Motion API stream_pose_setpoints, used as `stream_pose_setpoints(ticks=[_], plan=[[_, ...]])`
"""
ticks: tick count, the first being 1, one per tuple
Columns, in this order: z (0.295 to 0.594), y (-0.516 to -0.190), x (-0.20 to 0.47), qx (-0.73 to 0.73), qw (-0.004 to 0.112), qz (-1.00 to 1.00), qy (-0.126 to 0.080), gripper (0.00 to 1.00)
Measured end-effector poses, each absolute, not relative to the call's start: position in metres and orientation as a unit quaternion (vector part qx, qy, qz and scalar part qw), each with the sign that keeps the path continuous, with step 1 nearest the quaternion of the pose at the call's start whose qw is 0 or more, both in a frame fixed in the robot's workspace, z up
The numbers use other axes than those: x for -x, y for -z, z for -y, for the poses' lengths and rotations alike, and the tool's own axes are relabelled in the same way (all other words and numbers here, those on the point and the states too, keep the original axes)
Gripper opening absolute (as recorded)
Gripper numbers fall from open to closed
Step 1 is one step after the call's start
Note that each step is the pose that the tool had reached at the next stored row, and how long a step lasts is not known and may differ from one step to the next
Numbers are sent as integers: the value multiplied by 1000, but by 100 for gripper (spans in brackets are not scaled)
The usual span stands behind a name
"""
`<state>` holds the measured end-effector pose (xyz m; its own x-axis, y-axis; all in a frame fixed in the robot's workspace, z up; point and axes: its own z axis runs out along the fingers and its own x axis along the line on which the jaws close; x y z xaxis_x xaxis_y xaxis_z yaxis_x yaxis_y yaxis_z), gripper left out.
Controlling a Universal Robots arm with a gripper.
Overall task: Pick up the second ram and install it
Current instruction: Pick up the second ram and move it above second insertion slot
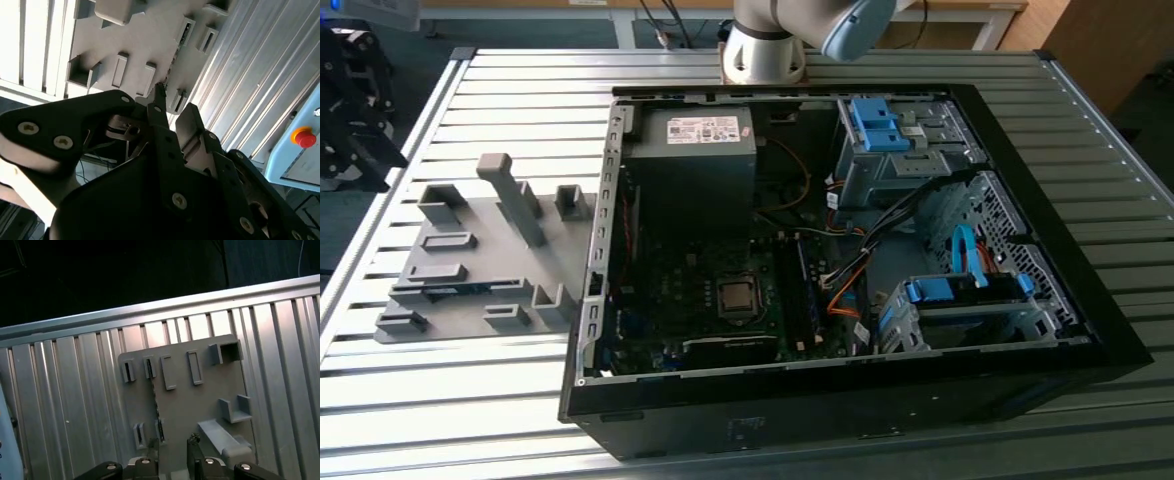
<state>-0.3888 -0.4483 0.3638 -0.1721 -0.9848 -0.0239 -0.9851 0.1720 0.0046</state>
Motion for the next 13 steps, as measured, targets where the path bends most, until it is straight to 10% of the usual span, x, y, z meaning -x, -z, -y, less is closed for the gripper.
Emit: stream_pose_setpoints(ticks=[13], plan=[[450, -343, 390, 672, 2, -740, -15, 36]])
